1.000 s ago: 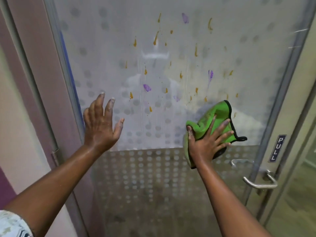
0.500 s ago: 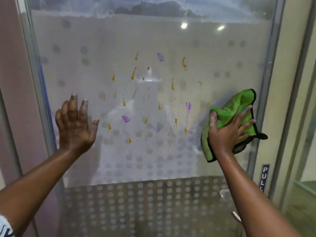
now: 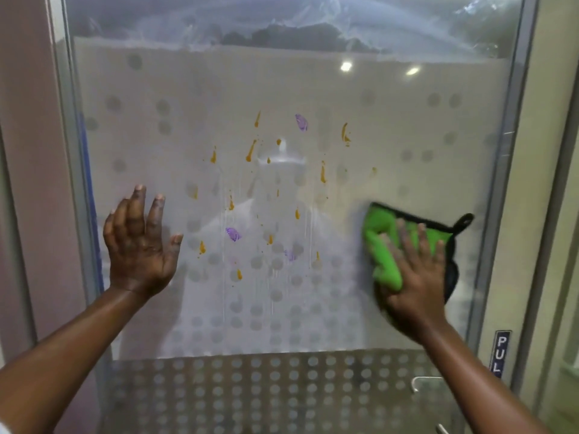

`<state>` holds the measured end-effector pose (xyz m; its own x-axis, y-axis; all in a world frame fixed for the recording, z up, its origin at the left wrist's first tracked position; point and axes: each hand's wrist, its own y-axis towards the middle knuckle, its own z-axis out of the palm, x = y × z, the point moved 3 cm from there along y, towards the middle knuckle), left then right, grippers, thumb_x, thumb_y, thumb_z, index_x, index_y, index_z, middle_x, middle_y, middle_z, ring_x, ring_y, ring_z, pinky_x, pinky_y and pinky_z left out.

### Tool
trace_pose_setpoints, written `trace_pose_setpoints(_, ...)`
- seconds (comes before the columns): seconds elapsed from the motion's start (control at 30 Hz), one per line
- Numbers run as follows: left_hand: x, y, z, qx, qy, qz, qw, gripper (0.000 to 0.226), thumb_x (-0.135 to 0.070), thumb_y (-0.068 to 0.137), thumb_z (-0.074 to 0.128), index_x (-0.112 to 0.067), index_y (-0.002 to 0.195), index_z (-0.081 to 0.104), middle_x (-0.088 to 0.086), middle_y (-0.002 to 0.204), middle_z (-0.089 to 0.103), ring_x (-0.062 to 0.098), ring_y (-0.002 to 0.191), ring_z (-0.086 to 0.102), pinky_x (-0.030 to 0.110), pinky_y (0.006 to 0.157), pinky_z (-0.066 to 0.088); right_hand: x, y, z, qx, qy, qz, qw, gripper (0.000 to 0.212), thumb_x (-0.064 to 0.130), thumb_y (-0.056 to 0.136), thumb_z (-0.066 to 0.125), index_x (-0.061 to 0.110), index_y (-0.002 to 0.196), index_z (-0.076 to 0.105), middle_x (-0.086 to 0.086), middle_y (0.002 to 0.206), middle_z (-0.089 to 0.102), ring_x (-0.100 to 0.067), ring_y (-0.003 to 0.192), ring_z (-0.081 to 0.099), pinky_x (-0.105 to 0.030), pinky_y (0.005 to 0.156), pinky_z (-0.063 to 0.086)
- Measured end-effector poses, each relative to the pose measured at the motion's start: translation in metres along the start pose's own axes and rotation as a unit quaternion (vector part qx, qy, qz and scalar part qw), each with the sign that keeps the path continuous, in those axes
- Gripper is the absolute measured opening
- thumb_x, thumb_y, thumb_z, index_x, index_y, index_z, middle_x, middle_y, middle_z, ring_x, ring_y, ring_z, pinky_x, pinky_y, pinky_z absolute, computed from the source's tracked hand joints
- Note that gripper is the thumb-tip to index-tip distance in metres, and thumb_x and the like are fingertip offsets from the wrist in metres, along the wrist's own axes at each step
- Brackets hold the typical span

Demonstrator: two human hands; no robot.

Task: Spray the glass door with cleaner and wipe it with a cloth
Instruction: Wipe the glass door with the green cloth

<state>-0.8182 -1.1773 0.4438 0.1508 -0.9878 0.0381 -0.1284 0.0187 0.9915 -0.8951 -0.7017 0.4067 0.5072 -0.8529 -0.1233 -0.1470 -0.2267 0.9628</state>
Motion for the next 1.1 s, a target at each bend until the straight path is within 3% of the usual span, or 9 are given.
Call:
trace_pose_setpoints(0.1, 0.002, -0.001, 0.002, 0.0, 0.003, 0.001, 1.0, 0.072, -0.051, 0.098, 0.034, -0.015, 0.159, 0.029, 0.012, 0.169, 0.017, 0.04, 0.147, 0.025, 0.051, 0.119, 0.018, -0.04, 0.048, -0.023, -0.064, 0.044, 0.156, 0.985, 0.089, 0.036, 0.087, 0.052, 0.048, 0.161, 0.005, -0.011, 0.169, 0.027, -0.042, 0.157, 0.017, -0.068, 0.124, 0.007)
trace_pose_setpoints(0.27, 0.001, -0.001, 0.004, -0.003, 0.001, 0.002, 1.0, 0.073, -0.051, 0.096, 0.036, -0.016, 0.16, 0.028, 0.01, 0.17, 0.014, 0.041, 0.148, 0.025, 0.051, 0.119, 0.017, -0.033, 0.133, -0.028, -0.176, 0.074, 0.349, 0.918, 0.081, 0.047, 0.095, 0.051, 0.014, 0.163, 0.023, -0.01, 0.169, 0.029, -0.04, 0.158, 0.018, -0.068, 0.123, 0.014)
trace_pose_setpoints(0.43, 0.001, -0.001, 0.002, -0.012, -0.008, 0.006, 1.0, 0.073, -0.05, 0.096, 0.037, -0.014, 0.159, 0.03, 0.012, 0.17, 0.016, 0.043, 0.147, 0.027, 0.053, 0.116, 0.02, 0.016, 0.103, -0.012, -0.08, 0.042, 0.109, 0.99, 0.092, 0.036, 0.078, 0.057, 0.027, 0.163, 0.022, -0.01, 0.171, 0.022, -0.043, 0.159, 0.011, -0.06, 0.128, 0.002)
trace_pose_setpoints(0.53, -0.001, 0.0, 0.0, -0.016, -0.01, 0.003, 1.0, 0.072, -0.051, 0.096, 0.036, -0.013, 0.157, 0.033, 0.013, 0.169, 0.018, 0.044, 0.145, 0.027, 0.054, 0.115, 0.021, -0.002, 0.05, -0.009, 0.013, 0.009, -0.073, 0.997, 0.076, 0.031, 0.086, 0.059, 0.022, 0.158, 0.038, -0.013, 0.17, 0.026, -0.041, 0.159, 0.011, -0.071, 0.122, 0.014)
trace_pose_setpoints(0.6, -0.002, 0.001, -0.001, -0.018, -0.013, 0.005, 1.0, 0.072, -0.05, 0.096, 0.036, -0.012, 0.157, 0.033, 0.013, 0.168, 0.019, 0.044, 0.145, 0.027, 0.054, 0.114, 0.022, -0.031, 0.051, -0.023, 0.02, 0.003, -0.079, 0.997, 0.069, 0.035, 0.092, 0.053, 0.021, 0.157, 0.038, -0.014, 0.168, 0.029, -0.04, 0.159, 0.015, -0.071, 0.12, 0.018)
trace_pose_setpoints(0.7, -0.001, 0.0, -0.001, -0.021, -0.017, 0.003, 1.0, 0.072, -0.05, 0.096, 0.037, -0.012, 0.157, 0.032, 0.014, 0.168, 0.02, 0.045, 0.146, 0.026, 0.056, 0.114, 0.023, -0.061, 0.098, -0.043, -0.045, 0.044, 0.094, 0.994, 0.074, 0.035, 0.091, 0.051, 0.014, 0.159, 0.032, -0.016, 0.167, 0.03, -0.041, 0.157, 0.021, -0.066, 0.124, 0.017)
trace_pose_setpoints(0.87, -0.002, -0.001, -0.001, -0.021, -0.015, 0.001, 1.0, 0.071, -0.049, 0.096, 0.038, -0.012, 0.157, 0.033, 0.014, 0.168, 0.019, 0.046, 0.146, 0.026, 0.055, 0.116, 0.021, -0.034, 0.188, -0.043, -0.176, 0.095, 0.336, 0.92, 0.079, 0.044, 0.094, 0.05, 0.012, 0.162, 0.026, -0.012, 0.169, 0.029, -0.04, 0.157, 0.018, -0.064, 0.125, 0.012)
trace_pose_setpoints(0.97, -0.002, -0.001, -0.002, -0.022, -0.012, -0.001, 1.0, 0.071, -0.049, 0.097, 0.037, -0.013, 0.157, 0.033, 0.013, 0.169, 0.019, 0.045, 0.145, 0.027, 0.055, 0.116, 0.021, 0.004, 0.19, -0.031, -0.148, 0.069, 0.224, 0.961, 0.085, 0.041, 0.086, 0.053, 0.016, 0.162, 0.025, -0.013, 0.169, 0.027, -0.044, 0.157, 0.017, -0.064, 0.126, 0.004)
trace_pose_setpoints(1.1, -0.001, -0.001, -0.002, -0.017, -0.01, 0.003, 1.0, 0.071, -0.049, 0.097, 0.037, -0.014, 0.158, 0.031, 0.013, 0.169, 0.018, 0.045, 0.146, 0.028, 0.056, 0.116, 0.022, 0.018, 0.117, -0.009, 0.0, 0.006, -0.123, 0.992, 0.076, 0.04, 0.089, 0.057, 0.023, 0.16, 0.035, -0.014, 0.17, 0.025, -0.046, 0.158, 0.012, -0.068, 0.125, 0.008)
